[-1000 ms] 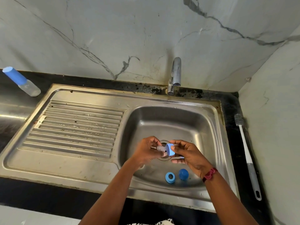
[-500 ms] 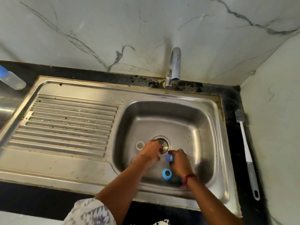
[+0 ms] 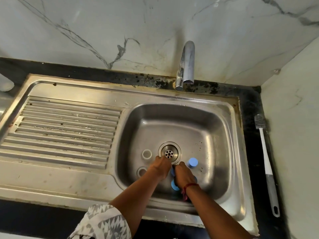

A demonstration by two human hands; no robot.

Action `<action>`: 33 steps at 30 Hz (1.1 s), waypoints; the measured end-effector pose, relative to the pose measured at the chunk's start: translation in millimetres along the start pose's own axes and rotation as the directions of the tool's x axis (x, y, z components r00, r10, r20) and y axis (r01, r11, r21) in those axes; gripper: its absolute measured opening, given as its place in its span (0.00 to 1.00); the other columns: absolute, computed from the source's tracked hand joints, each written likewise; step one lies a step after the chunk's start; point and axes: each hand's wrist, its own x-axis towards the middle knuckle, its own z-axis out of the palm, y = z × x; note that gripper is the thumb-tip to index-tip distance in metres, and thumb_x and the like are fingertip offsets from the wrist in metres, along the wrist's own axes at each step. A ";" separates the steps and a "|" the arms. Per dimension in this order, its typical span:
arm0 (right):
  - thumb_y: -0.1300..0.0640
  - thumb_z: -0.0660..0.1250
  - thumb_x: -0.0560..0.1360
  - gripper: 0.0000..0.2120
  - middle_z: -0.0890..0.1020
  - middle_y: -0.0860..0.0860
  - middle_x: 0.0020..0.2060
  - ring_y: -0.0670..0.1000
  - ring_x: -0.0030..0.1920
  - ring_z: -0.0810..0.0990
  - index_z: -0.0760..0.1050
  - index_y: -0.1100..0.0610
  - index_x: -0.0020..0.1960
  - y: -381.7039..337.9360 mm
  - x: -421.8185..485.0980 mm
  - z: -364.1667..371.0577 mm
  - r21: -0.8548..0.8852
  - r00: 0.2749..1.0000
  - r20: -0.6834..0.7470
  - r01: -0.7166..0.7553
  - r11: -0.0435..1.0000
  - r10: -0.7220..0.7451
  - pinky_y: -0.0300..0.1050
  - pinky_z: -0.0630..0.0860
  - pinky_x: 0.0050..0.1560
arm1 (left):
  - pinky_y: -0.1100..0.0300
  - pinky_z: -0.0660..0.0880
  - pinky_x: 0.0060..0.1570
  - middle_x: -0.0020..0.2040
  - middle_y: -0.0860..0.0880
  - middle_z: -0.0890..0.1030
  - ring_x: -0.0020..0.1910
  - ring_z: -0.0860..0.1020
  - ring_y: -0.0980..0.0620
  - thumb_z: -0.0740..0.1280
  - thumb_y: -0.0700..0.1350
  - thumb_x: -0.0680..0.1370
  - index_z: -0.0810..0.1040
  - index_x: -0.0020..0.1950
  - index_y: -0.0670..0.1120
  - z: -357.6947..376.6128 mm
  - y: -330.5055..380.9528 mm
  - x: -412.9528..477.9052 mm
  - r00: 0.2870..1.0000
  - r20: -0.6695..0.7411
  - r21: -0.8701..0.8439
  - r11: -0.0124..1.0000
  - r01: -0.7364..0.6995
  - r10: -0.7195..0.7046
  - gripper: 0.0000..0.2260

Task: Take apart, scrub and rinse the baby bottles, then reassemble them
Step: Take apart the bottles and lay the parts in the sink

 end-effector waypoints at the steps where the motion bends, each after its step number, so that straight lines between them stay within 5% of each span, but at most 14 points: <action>1: 0.58 0.58 0.81 0.05 0.77 0.55 0.49 0.52 0.46 0.76 0.68 0.59 0.56 -0.3 1.2 0.4 0.025 1.000 0.010 -0.014 1.000 0.014 0.50 0.76 0.52 | 0.52 0.69 0.65 0.67 0.38 0.74 0.67 0.72 0.39 0.61 0.35 0.81 0.75 0.64 0.36 1.7 -0.9 1.0 1.000 0.013 0.013 1.000 0.003 -0.004 0.13; 5: 0.58 0.61 0.81 0.09 0.76 0.54 0.58 0.53 0.56 0.79 0.73 0.59 0.60 -5.6 0.4 -7.3 0.022 0.996 0.070 -0.054 0.998 0.052 0.41 0.69 0.50 | 0.52 0.71 0.64 0.68 0.37 0.73 0.67 0.72 0.39 0.64 0.34 0.79 0.75 0.65 0.37 5.7 0.1 2.9 0.999 0.048 -0.072 0.997 0.028 -0.025 0.14; 12: 0.59 0.67 0.78 0.12 0.79 0.55 0.59 0.53 0.57 0.79 0.74 0.59 0.60 -8.9 3.6 -15.4 0.007 0.994 0.085 -0.070 0.998 0.069 0.43 0.73 0.57 | 0.53 0.73 0.61 0.66 0.39 0.75 0.64 0.75 0.41 0.64 0.34 0.79 0.75 0.64 0.38 9.5 -1.6 8.3 0.997 0.065 -0.147 0.989 0.037 -0.028 0.14; 20: 0.65 0.65 0.76 0.14 0.83 0.55 0.51 0.53 0.51 0.81 0.79 0.58 0.60 -10.1 -9.7 -56.2 0.112 0.995 -0.099 0.005 0.994 0.006 0.46 0.79 0.54 | 0.53 0.74 0.59 0.64 0.41 0.78 0.63 0.77 0.42 0.65 0.33 0.78 0.75 0.66 0.40 -11.0 -7.3 14.0 0.996 0.092 -0.185 0.983 0.000 0.018 0.17; 26: 0.70 0.63 0.76 0.19 0.84 0.57 0.54 0.54 0.55 0.81 0.79 0.59 0.63 -13.1 -29.1 -103.5 0.255 0.974 -0.223 0.099 0.962 -0.041 0.39 0.74 0.54 | 0.59 0.70 0.63 0.69 0.45 0.75 0.67 0.74 0.45 0.65 0.37 0.79 0.74 0.71 0.45 -52.7 -24.4 4.8 0.997 -0.031 -0.218 0.973 -0.081 0.076 0.20; 33: 0.71 0.63 0.76 0.19 0.84 0.55 0.55 0.53 0.57 0.81 0.79 0.58 0.64 -17.0 -31.3 -100.5 0.340 0.954 -0.296 0.155 0.928 -0.051 0.45 0.76 0.62 | 0.63 0.69 0.62 0.66 0.49 0.80 0.64 0.77 0.50 0.64 0.34 0.75 0.80 0.66 0.50 -59.4 -52.0 -20.6 0.975 -0.222 -0.322 0.944 -0.072 -0.001 0.22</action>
